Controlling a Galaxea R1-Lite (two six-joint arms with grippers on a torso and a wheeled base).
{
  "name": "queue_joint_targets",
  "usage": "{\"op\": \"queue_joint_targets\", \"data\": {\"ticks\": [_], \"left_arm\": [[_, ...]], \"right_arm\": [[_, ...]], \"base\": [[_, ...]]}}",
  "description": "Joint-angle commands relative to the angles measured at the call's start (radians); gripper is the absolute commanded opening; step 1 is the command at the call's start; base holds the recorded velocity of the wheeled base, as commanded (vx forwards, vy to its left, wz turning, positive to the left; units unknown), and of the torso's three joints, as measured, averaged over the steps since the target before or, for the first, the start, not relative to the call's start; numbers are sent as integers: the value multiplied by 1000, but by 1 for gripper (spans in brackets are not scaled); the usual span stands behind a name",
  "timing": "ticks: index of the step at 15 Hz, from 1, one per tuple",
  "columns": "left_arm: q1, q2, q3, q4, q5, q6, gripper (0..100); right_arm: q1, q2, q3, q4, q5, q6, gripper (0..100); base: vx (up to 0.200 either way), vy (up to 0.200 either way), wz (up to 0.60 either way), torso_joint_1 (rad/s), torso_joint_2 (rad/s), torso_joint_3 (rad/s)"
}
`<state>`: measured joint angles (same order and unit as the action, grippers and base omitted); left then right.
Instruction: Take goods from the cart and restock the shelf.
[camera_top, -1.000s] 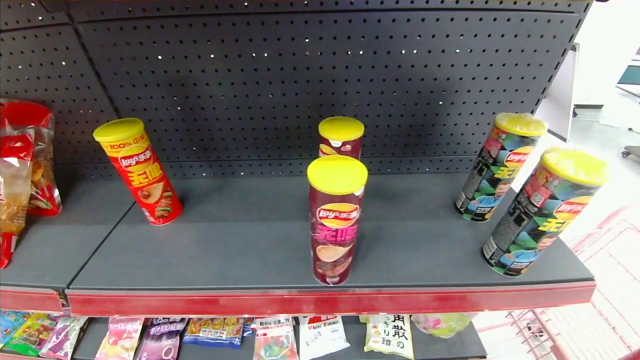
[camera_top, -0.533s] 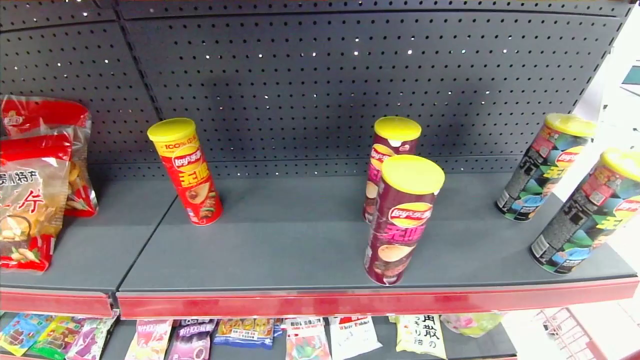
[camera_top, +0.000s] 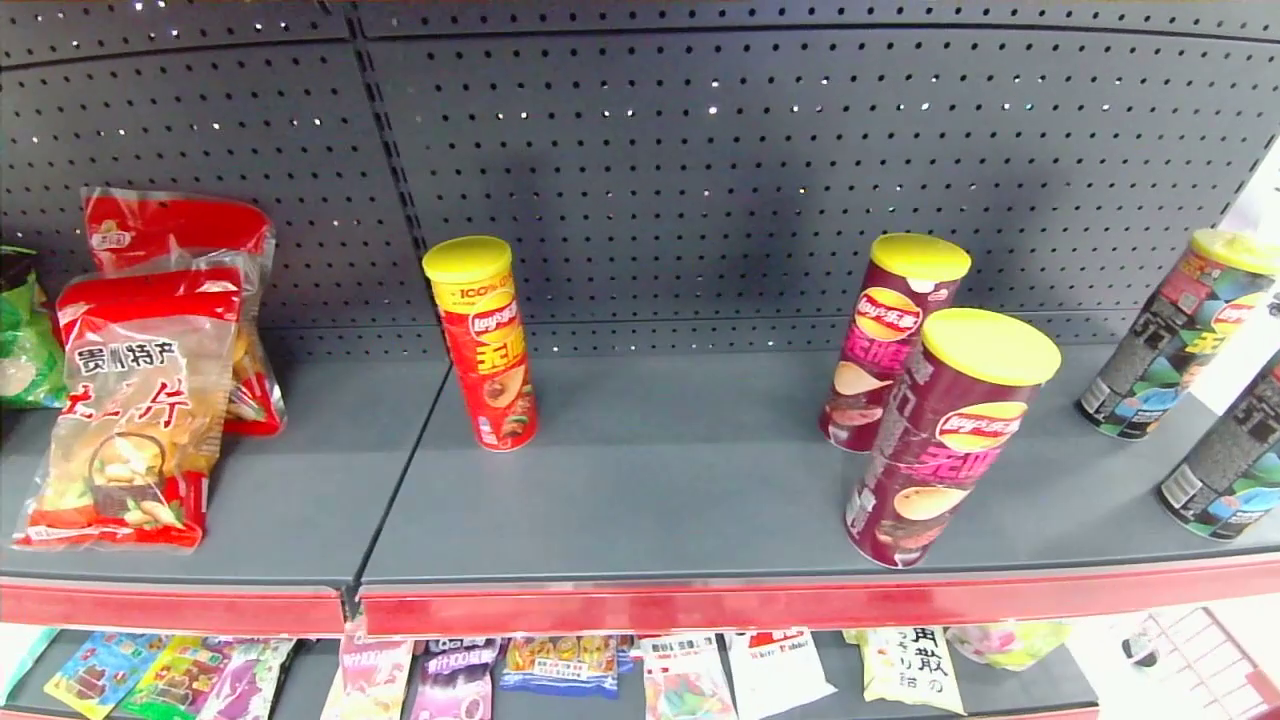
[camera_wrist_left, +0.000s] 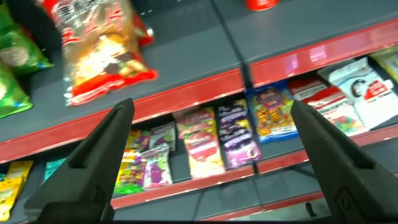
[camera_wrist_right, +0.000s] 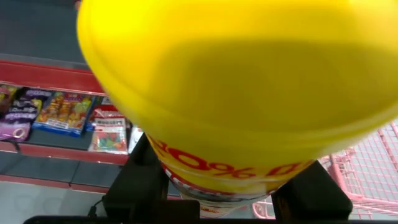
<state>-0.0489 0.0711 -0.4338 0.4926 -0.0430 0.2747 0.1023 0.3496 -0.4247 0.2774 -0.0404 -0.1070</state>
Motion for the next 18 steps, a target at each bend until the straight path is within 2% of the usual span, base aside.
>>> {"op": "queue_joint_targets", "data": {"ticks": [1, 11, 14, 15, 16, 18], "left_arm": [[0, 1, 0, -2, 0, 0, 100], [0, 1, 14, -2, -2, 0, 100], [0, 1, 17, -2, -5, 0, 100], [0, 1, 23, -5, -28, -3, 100], [0, 6, 33, -34, -55, -5, 100], [-3, 70, 89, -161, -77, -3, 100]], "right_arm": [[2, -20, 9, 0, 2, -6, 0], [2, -21, 21, -6, 4, -10, 0], [4, -24, 29, -7, 5, -14, 0], [4, -24, 30, -9, 5, -20, 0], [4, -26, 37, -11, 7, -26, 0], [8, -27, 37, -11, 7, -46, 0]], "base": [[0, 200, 0, 2, 7, 2], [0, 200, 0, 2, 1, 1], [0, 0, 0, 0, 0, 0], [0, 0, 0, 0, 0, 0], [0, 0, 0, 0, 0, 0], [0, 0, 0, 0, 0, 0]]}}
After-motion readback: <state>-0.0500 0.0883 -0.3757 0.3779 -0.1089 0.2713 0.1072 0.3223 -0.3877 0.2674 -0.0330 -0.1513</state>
